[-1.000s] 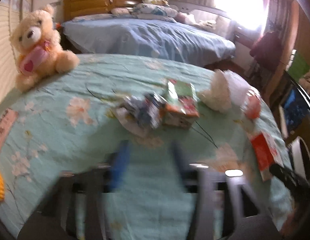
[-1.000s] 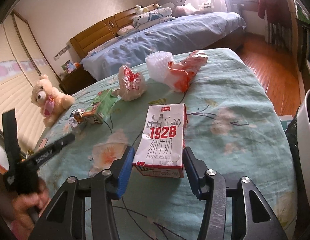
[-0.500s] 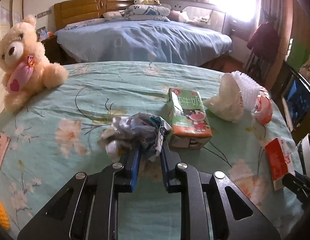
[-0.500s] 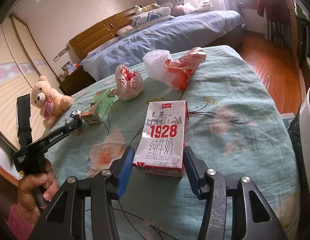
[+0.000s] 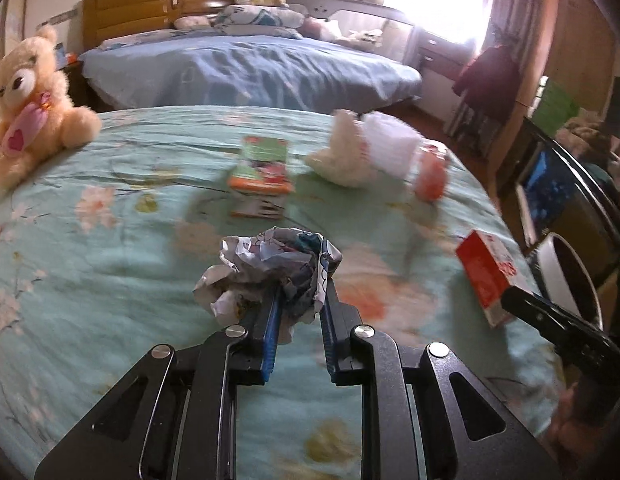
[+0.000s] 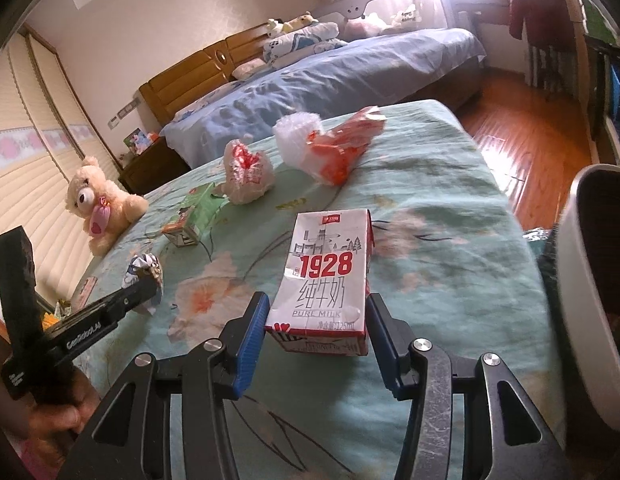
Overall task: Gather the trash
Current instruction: 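Carry the milk carton and crumpled foil over the bin and open both tools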
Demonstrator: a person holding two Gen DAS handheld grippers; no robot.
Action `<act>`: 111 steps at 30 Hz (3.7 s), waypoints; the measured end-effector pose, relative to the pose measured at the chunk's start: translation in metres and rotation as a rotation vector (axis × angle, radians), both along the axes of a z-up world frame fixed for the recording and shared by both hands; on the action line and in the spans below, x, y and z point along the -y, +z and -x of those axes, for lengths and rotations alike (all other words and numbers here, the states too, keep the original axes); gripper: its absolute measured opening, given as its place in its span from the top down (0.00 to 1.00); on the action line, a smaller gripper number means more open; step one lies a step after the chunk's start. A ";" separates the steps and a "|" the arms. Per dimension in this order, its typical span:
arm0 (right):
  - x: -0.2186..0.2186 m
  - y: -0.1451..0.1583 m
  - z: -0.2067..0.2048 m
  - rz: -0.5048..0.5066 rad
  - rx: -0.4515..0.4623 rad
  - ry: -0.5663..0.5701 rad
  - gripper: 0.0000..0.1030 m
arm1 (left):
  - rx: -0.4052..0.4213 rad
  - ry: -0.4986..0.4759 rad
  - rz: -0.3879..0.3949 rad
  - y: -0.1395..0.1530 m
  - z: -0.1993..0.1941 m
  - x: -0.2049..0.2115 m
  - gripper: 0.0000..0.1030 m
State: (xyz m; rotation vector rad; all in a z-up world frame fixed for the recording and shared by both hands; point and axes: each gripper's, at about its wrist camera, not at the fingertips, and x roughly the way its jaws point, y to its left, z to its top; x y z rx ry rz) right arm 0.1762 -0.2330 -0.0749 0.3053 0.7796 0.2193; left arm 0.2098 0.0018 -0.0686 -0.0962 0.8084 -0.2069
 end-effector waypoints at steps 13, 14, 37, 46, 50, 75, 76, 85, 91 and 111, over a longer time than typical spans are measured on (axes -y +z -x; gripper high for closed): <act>0.035 -0.006 0.013 -0.012 -0.060 -0.046 0.48 | -0.002 -0.121 -0.010 0.003 0.023 0.056 0.83; 0.035 -0.007 0.012 -0.006 -0.061 -0.049 0.46 | -0.003 -0.122 -0.013 0.003 0.024 0.058 0.83; 0.079 0.026 0.042 0.024 0.049 -0.133 0.53 | 0.023 -0.253 -0.020 0.018 0.038 0.117 0.83; 0.119 0.029 0.060 0.031 0.052 -0.211 0.53 | 0.029 -0.337 -0.015 0.025 0.040 0.156 0.83; 0.137 0.029 0.068 0.035 0.049 -0.248 0.53 | 0.029 -0.375 -0.012 0.027 0.040 0.176 0.83; 0.198 0.026 0.087 0.019 0.039 -0.375 0.53 | 0.051 -0.549 -0.032 0.040 0.052 0.267 0.83; 0.199 0.026 0.086 0.017 0.039 -0.377 0.53 | 0.051 -0.552 -0.033 0.040 0.052 0.269 0.83; 0.214 0.027 0.087 0.010 0.041 -0.400 0.53 | 0.041 -0.580 -0.034 0.040 0.050 0.286 0.83; 0.221 0.027 0.085 0.011 0.034 -0.408 0.53 | 0.038 -0.594 -0.039 0.040 0.049 0.293 0.83; 0.229 0.020 0.076 -0.028 -0.002 -0.412 0.50 | 0.025 -0.630 -0.043 0.037 0.047 0.309 0.56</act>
